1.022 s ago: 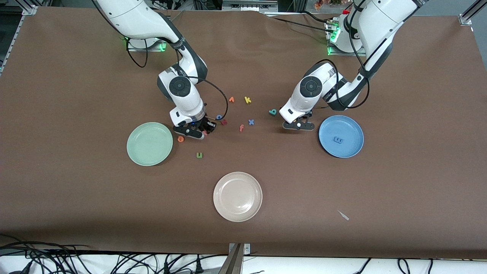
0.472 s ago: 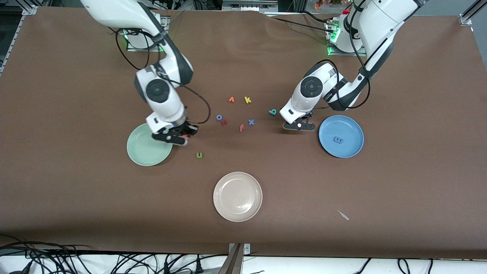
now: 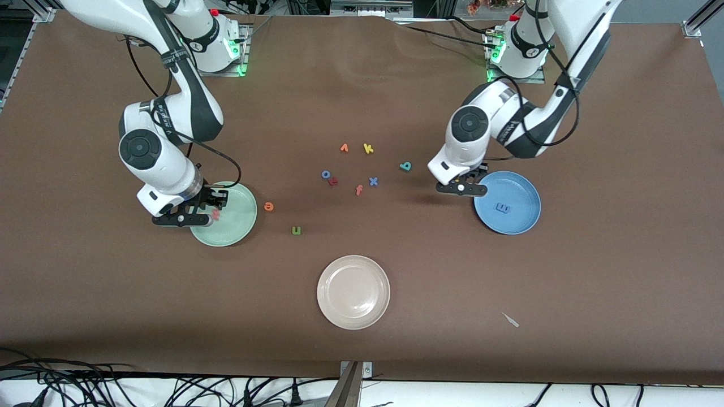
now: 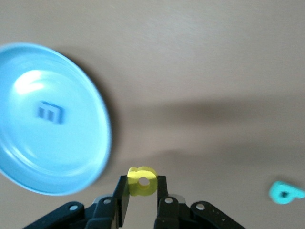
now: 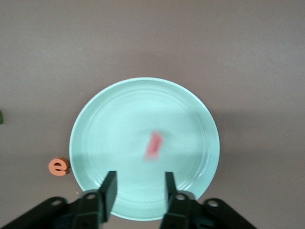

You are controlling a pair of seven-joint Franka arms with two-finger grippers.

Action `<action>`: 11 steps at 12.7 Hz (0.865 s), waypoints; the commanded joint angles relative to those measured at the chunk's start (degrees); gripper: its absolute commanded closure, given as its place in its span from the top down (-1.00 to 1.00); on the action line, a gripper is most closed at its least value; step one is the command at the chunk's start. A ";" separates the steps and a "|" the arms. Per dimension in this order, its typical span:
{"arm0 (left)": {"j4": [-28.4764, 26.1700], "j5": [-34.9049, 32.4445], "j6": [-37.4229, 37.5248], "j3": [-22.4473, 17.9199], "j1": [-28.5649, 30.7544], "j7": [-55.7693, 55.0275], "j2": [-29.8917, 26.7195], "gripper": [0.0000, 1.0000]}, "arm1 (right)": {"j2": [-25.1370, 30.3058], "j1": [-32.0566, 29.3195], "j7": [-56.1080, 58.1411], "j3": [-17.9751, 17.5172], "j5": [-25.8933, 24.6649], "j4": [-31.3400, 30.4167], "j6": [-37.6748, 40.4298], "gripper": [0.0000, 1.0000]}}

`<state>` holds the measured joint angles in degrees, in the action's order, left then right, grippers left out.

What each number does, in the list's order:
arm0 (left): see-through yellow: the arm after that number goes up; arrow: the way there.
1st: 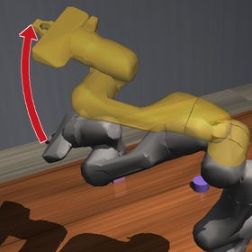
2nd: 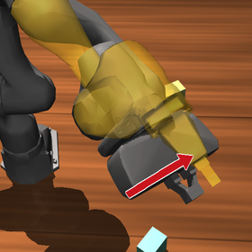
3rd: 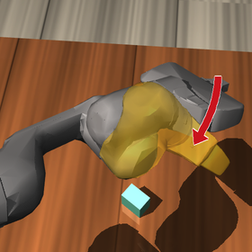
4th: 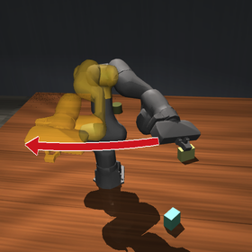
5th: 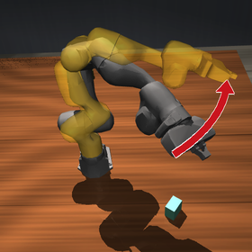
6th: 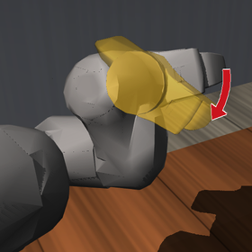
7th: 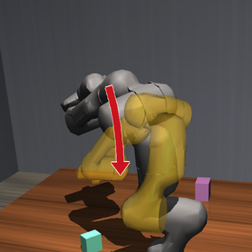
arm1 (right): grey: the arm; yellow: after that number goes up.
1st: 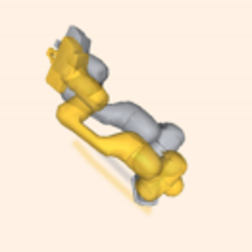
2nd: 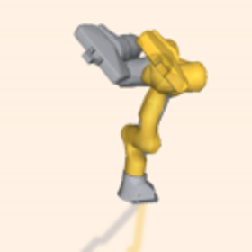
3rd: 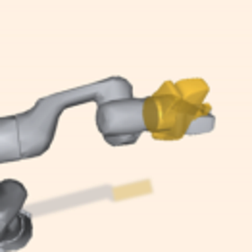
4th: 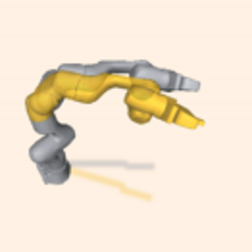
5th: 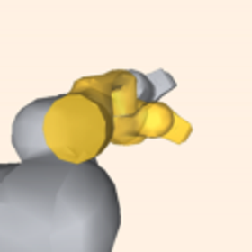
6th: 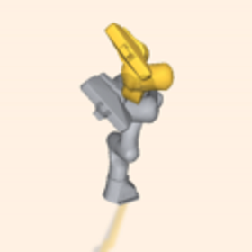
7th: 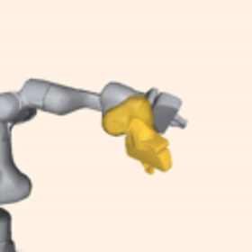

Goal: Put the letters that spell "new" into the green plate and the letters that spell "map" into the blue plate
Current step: 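Place the d in the blue plate while the right gripper places the w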

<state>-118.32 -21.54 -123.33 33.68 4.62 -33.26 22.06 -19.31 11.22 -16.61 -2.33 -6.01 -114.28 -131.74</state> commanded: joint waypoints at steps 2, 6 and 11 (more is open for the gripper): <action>-0.76 -1.40 0.72 0.51 10.56 18.20 0.00 -0.82 | 0.33 0.91 -7.35 -2.40 1.26 -0.69 -0.09 0.29; -3.75 -1.48 0.11 0.42 12.60 19.64 1.67 0.03 | -5.81 3.62 -23.96 -7.60 1.18 2.38 -4.64 0.32; -2.79 -0.61 0.46 3.84 12.60 17.37 0.27 1.00 | -8.64 5.92 -26.55 -7.60 0.65 2.13 -9.85 0.12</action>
<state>-121.46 -21.56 -123.16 35.53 17.26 -14.10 23.76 -27.65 17.51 -42.98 -9.88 -5.21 -113.03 -141.50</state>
